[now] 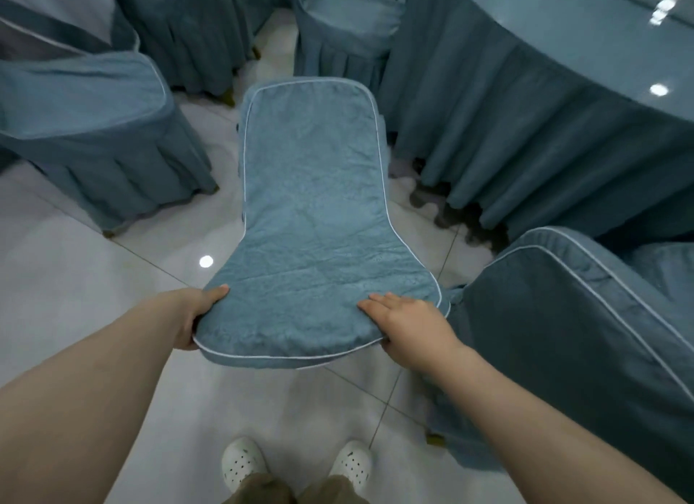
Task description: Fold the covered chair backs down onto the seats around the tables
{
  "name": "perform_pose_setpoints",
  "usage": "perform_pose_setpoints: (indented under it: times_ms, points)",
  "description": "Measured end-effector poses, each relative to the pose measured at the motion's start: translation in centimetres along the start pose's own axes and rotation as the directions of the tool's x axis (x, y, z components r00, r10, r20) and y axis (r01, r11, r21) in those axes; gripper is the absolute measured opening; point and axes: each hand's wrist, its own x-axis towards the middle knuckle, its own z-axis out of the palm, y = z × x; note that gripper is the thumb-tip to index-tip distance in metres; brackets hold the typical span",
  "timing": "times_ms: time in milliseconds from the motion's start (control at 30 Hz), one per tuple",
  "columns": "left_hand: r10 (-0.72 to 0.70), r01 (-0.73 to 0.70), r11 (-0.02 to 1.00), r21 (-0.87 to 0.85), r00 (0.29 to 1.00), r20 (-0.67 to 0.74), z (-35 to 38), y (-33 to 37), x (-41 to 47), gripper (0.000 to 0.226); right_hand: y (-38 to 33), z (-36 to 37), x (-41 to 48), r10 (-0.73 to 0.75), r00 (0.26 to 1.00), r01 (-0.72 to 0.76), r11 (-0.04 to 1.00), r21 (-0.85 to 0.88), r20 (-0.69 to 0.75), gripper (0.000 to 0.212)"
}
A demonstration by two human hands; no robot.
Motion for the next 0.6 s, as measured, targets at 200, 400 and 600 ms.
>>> perform_pose_setpoints:
  times_ms: [200,400,600]
  points:
    - [0.037,-0.038,0.998,0.051,0.999,0.003,-2.5,2.1,-4.4,0.043,-1.0,-5.9,0.6,-0.082,0.997,0.081,0.993,-0.08,-0.008,0.046]
    - [0.312,-0.248,0.831,0.499,0.949,-0.047,-2.4,4.0,-8.9,0.063,-3.2,-8.8,0.9,-0.092,0.996,0.091,0.987,-0.135,-0.003,0.033]
    - [0.637,-0.525,0.325,0.787,0.736,0.228,-0.7,5.3,-12.4,0.056,-4.9,-11.1,3.1,-0.061,0.998,0.062,0.987,-0.145,0.006,0.039]
